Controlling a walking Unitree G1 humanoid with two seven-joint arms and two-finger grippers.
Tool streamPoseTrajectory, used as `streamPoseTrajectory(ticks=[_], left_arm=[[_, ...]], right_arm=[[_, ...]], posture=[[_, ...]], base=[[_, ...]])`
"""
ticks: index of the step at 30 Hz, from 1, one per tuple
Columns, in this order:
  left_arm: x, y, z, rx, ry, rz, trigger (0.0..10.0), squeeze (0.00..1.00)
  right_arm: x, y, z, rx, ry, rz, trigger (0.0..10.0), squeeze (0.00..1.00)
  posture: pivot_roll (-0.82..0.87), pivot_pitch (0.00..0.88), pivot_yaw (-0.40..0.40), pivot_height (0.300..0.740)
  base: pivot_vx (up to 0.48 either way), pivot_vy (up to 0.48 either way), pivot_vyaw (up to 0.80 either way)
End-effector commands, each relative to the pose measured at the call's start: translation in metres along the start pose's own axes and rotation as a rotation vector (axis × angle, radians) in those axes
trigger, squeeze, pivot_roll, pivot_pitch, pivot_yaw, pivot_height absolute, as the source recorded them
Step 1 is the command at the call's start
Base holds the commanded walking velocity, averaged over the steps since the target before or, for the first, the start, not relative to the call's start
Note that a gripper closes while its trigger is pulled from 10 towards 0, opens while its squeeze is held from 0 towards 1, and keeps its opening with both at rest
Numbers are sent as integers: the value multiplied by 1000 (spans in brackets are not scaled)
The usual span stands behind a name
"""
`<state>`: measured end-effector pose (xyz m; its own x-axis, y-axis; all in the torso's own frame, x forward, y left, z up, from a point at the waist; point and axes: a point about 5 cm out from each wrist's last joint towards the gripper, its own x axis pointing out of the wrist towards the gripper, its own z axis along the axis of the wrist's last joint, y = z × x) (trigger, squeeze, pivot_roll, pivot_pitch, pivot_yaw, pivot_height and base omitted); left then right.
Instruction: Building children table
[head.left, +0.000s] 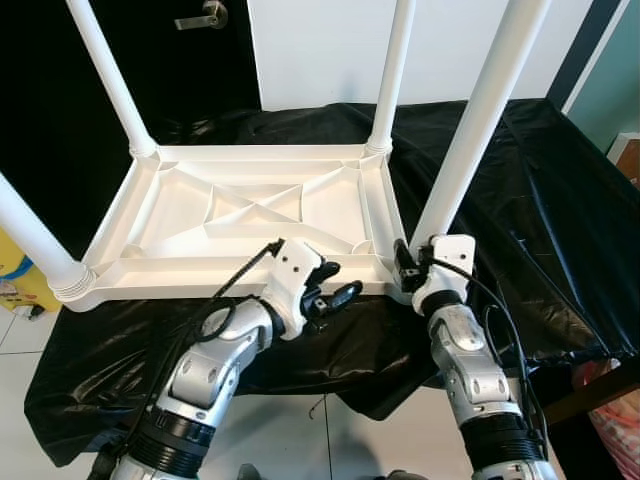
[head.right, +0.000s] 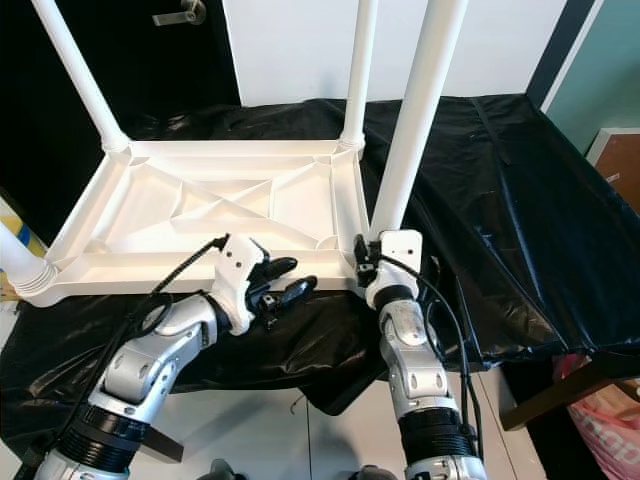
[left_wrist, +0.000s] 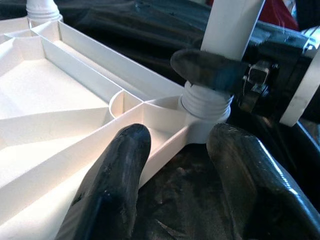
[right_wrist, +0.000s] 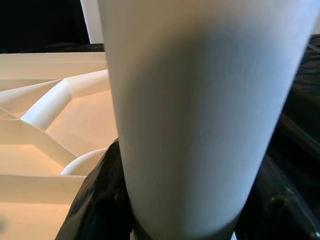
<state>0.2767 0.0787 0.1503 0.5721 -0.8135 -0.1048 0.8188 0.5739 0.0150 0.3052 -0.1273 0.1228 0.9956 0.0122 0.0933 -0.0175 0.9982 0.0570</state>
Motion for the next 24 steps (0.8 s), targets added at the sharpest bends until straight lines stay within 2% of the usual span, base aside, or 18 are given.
streamPoseTrajectory(ticks=[1, 2, 3, 4, 11, 13, 14, 16, 17, 19, 22, 24], left_arm=[[0, 2, 2, 0, 6, -4, 10000, 0], [0, 3, 2, 5, 10, -2, 10000, 0], [0, 3, 2, 5, 10, -2, 10000, 0], [1, 4, 3, 5, 9, 6, 10000, 0], [2, 4, 9, 18, -18, 23, 10000, 0], [1, 0, 10, 21, -21, 0, 10000, 0], [1, -3, 12, 47, -32, -29, 10000, 0], [1, -5, 13, 65, -41, -49, 10000, 0], [2, -6, 11, 78, -21, -54, 10000, 0], [2, -6, 9, 85, -5, -54, 10000, 0], [6, -11, 8, 47, 13, -109, 10000, 0], [7, -12, 10, 39, 6, -123, 10000, 0]], right_arm=[[1, -2, 4, 30, -19, -38, 10000, 0], [1, -2, 4, 20, -18, -38, 10000, 322], [1, -2, 4, 20, -18, -38, 10000, 322], [0, 0, 5, 14, -23, -25, 10000, 1000], [0, -1, 14, 26, -62, 40, 10000, 1000], [-2, -7, 14, 41, -53, 91, 10000, 1000], [-2, -11, 14, 15, -52, 124, 10000, 267], [-3, -13, 14, -5, -52, 146, 10000, 267], [-2, -17, 14, -28, -44, 196, 10000, 0], [-1, -19, 13, -41, -38, 231, 10000, 0], [3, -24, 12, -83, -5, 429, 10000, 0], [5, -26, 12, -95, 4, 469, 10000, 0]], posture=[[-59, 14, 10, 740], [-60, 12, 11, 740], [-60, 12, 11, 740], [-63, 11, 8, 740], [-67, 14, 7, 740], [-68, 17, 6, 740], [-67, 18, 4, 740], [-67, 18, 4, 740], [-67, 17, 3, 740], [-67, 17, 4, 740], [-72, 17, 13, 740], [-70, 17, 12, 740]], base=[[0, 0, 0], [0, 0, 0], [0, 0, 0], [0, 0, 0], [0, 0, 0], [0, 0, 0], [0, 0, 0], [0, 0, 0], [0, 0, 0], [0, 0, 0], [0, 0, 0], [0, 0, 0]])
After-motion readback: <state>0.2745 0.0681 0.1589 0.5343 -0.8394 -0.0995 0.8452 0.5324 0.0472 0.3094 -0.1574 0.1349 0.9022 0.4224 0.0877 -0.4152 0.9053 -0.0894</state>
